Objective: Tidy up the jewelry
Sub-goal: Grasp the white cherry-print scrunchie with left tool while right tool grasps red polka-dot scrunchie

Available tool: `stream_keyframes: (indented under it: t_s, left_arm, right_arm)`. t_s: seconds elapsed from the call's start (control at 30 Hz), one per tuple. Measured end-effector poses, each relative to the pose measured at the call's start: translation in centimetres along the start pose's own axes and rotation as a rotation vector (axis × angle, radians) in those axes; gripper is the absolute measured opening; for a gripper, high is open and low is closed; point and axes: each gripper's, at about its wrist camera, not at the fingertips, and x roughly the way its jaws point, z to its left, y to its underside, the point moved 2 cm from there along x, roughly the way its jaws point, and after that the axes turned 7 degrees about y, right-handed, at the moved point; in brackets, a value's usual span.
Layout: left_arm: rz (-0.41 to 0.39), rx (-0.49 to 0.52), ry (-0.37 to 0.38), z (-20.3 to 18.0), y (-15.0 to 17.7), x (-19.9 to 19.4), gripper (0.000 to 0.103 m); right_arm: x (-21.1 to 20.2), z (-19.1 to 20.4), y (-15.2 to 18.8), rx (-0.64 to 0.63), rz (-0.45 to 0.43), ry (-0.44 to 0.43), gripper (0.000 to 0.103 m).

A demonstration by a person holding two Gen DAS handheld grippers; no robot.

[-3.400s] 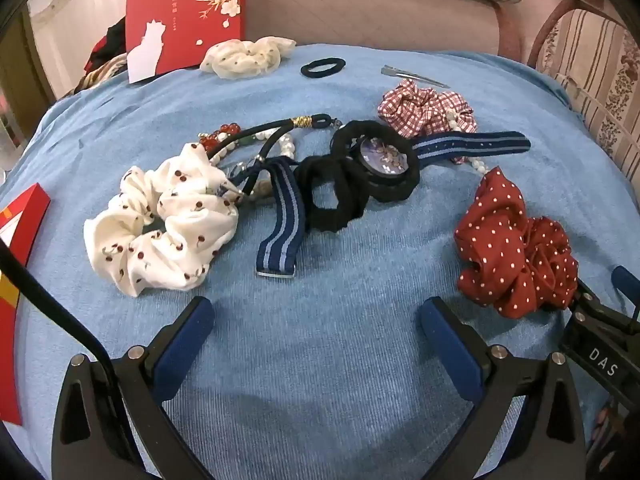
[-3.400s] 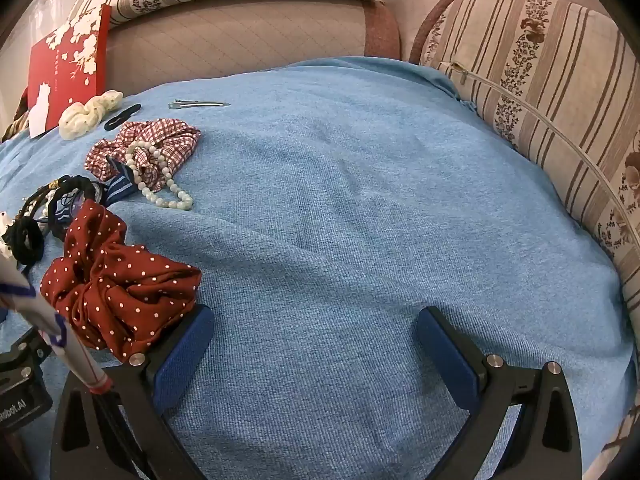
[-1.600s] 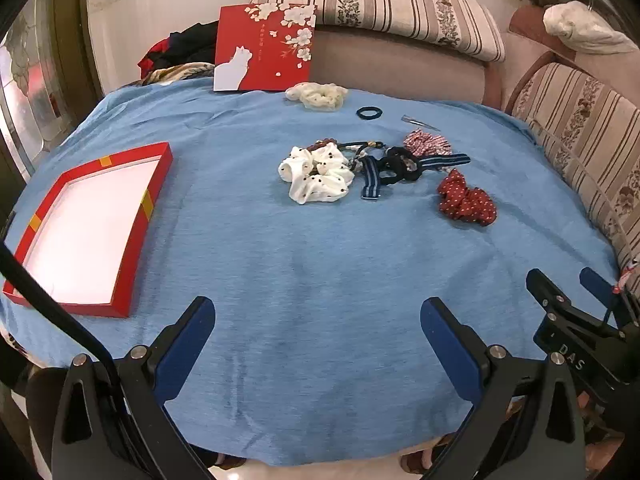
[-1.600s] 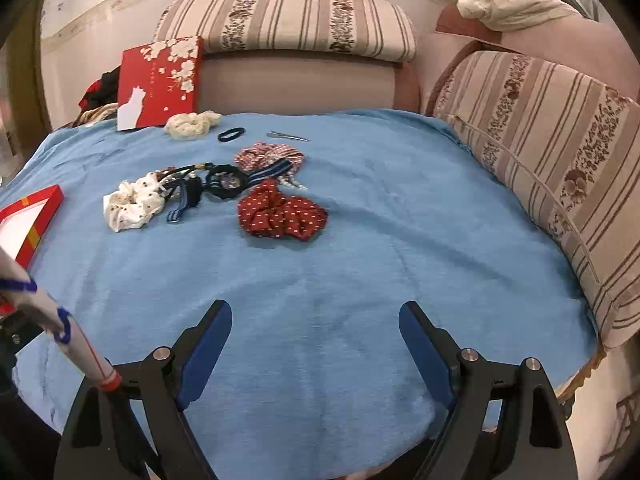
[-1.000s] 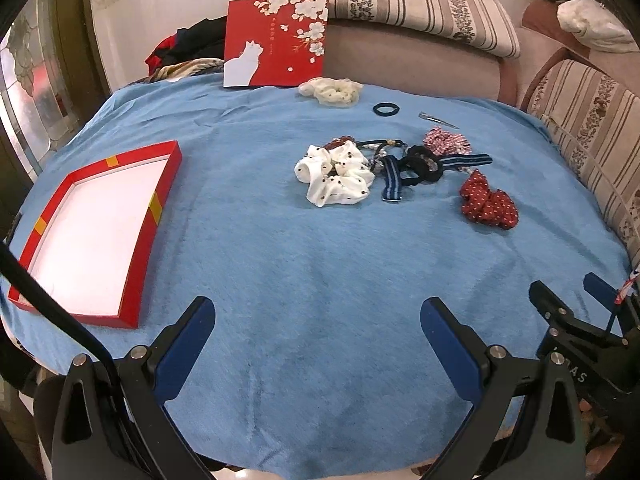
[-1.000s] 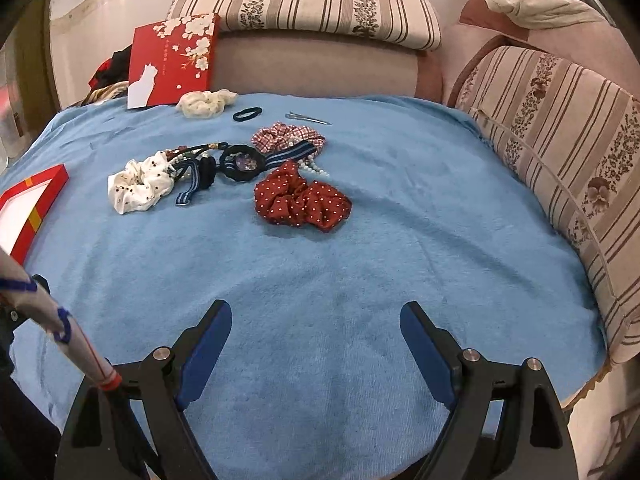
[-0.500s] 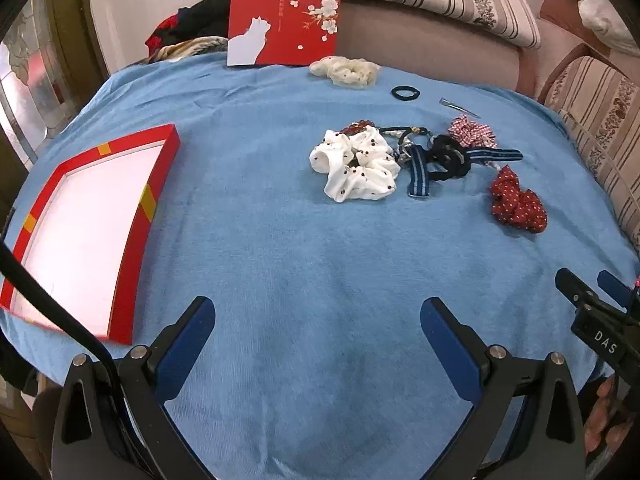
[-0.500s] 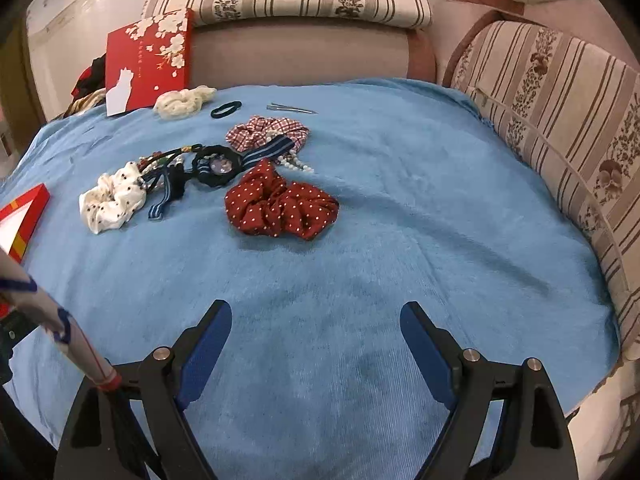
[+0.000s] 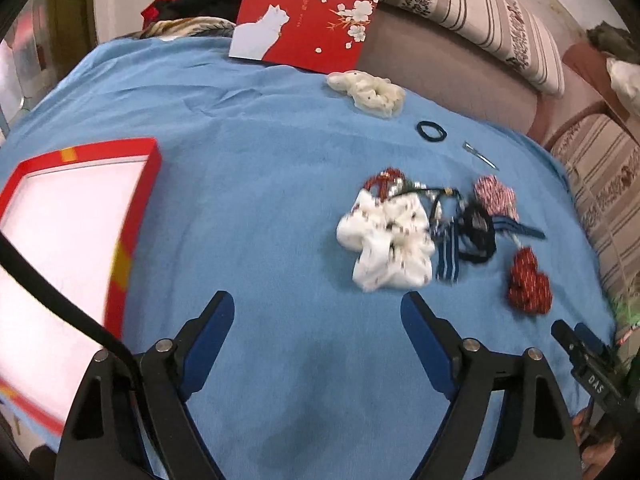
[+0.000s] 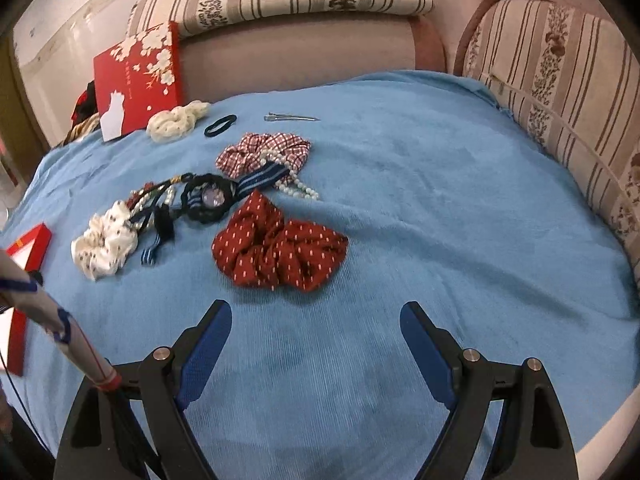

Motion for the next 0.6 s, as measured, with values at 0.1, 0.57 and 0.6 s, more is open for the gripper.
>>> stream_keyframes:
  t_s: [0.1,0.57,0.6]
  left_arm:
    - [0.023,-0.012,0.045,-0.4,-1.2,1.9,0.085]
    - [0.114,-0.084,0.09,-1.0,-2.9,7.5,0.06]
    - [0.118,-0.072,0.081,-1.2,-3.0,7.7,0.043]
  right_arm:
    - [0.7,0.4,-1.1,-0.01,-0.018,0.006,0.089]
    - [6.1,2.6,-2.7,-0.017,0.068,-0.043,0.084]
    - [6.3,2.6,-2.6,-0.01,0.079,-0.045,0.08]
